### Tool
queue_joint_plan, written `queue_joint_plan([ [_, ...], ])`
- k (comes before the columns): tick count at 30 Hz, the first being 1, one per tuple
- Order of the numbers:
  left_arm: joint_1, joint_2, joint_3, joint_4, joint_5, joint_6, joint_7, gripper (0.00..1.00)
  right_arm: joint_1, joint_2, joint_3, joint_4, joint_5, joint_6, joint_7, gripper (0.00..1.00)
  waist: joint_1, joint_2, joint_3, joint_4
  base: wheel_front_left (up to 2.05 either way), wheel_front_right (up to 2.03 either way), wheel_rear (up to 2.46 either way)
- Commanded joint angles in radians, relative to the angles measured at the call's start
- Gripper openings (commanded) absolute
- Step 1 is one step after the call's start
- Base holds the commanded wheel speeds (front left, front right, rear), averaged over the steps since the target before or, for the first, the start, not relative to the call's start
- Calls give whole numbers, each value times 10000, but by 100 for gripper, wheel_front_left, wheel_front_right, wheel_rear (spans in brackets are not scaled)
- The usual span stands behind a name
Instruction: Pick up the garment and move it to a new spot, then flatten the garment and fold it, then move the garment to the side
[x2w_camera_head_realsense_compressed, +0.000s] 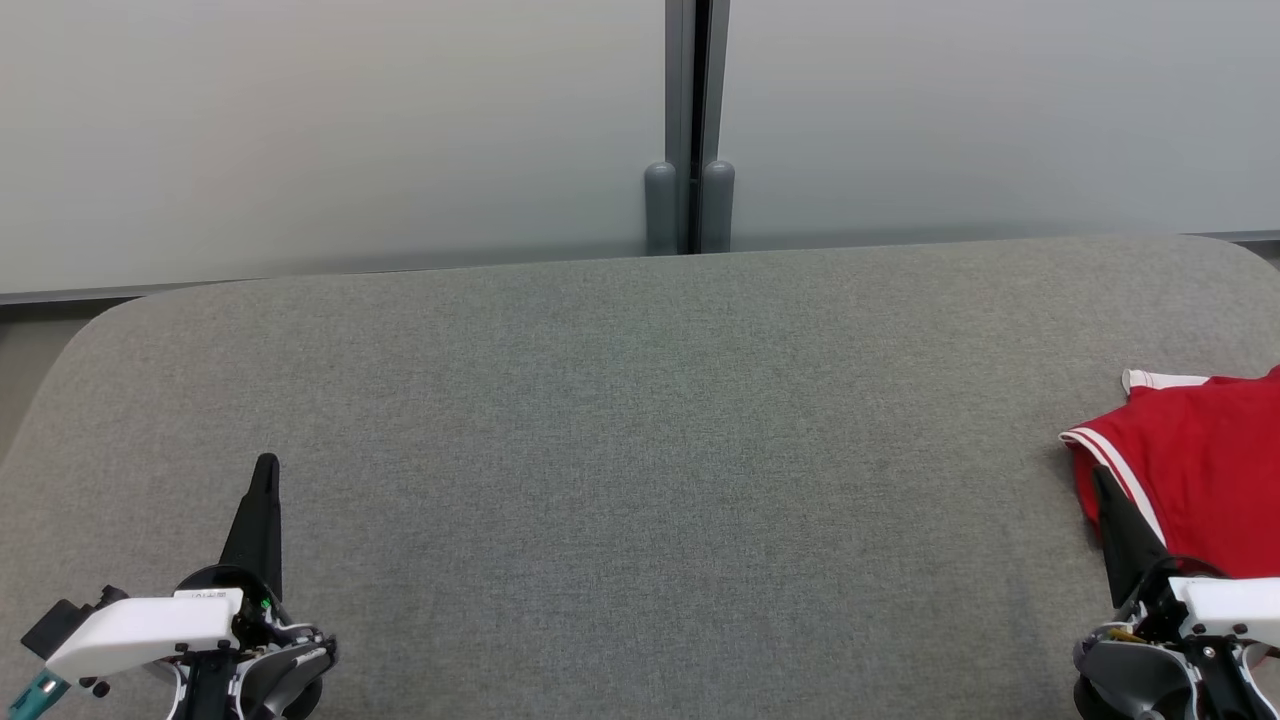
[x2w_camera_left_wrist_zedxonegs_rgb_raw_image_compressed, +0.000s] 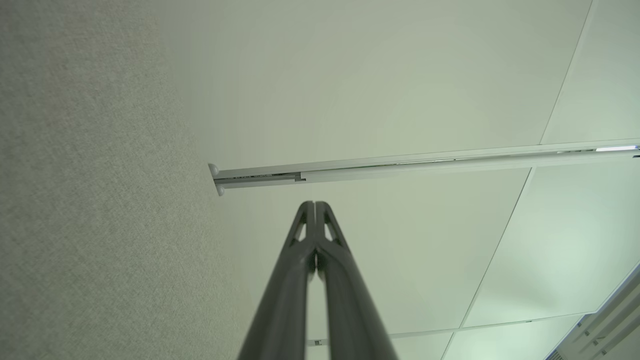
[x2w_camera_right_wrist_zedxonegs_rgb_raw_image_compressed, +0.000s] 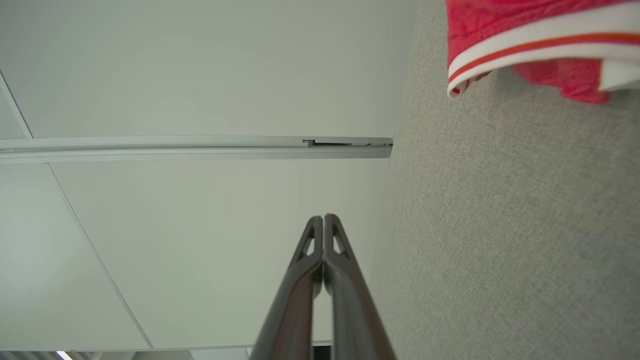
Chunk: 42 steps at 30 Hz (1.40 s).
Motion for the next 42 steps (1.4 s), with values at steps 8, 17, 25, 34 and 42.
queue_joint_plan([
  [8,-139,53,40,3,-13,-37,32,0,-87,-24,-23,23,-40,4,16,0,0,0,0,0,0,0,0],
  [17,-139,53,39,2,-13,-37,32,0,-87,-22,-27,23,-45,4,19,0,0,0,0,0,0,0,0],
  [25,-139,53,39,2,-14,-37,32,0,-88,-19,-32,23,-50,4,24,0,0,0,0,0,0,0,0],
  [34,-139,53,39,2,-14,-37,31,0,-89,-18,-36,24,-49,4,27,0,0,0,0,0,0,0,0],
  [42,-139,53,39,1,-14,-37,31,0,-89,-16,-39,24,-52,4,31,0,0,0,0,0,0,0,0],
])
